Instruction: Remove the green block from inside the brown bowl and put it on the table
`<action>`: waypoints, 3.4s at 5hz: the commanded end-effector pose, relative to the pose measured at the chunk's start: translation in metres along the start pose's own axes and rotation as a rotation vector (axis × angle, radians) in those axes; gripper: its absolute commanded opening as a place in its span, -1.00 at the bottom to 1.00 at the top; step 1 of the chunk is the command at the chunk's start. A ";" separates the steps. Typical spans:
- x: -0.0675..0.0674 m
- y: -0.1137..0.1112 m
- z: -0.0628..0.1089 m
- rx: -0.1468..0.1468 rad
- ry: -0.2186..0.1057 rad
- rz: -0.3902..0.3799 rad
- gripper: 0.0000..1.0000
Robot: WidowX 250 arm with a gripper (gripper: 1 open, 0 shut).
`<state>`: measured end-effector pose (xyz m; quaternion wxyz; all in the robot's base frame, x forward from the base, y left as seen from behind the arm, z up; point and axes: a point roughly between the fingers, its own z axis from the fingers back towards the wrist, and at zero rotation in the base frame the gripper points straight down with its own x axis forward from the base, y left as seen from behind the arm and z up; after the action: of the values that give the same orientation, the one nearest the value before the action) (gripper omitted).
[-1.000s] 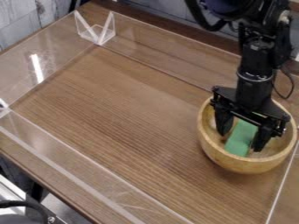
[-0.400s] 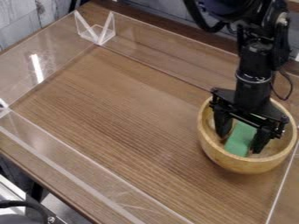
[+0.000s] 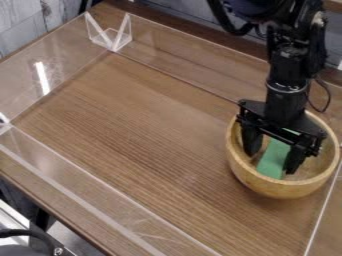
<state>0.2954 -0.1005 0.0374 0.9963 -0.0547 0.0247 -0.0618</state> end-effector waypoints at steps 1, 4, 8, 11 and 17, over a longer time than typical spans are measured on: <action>0.005 0.001 0.007 -0.008 -0.036 0.009 -1.00; -0.004 0.009 0.023 -0.017 -0.021 0.021 -1.00; -0.010 0.022 0.042 -0.031 -0.013 0.036 -1.00; -0.013 0.035 0.075 -0.040 -0.045 0.053 -1.00; -0.031 0.046 0.097 -0.019 -0.118 0.057 -1.00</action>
<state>0.2712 -0.0448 0.1129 0.9973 -0.0662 0.0011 -0.0326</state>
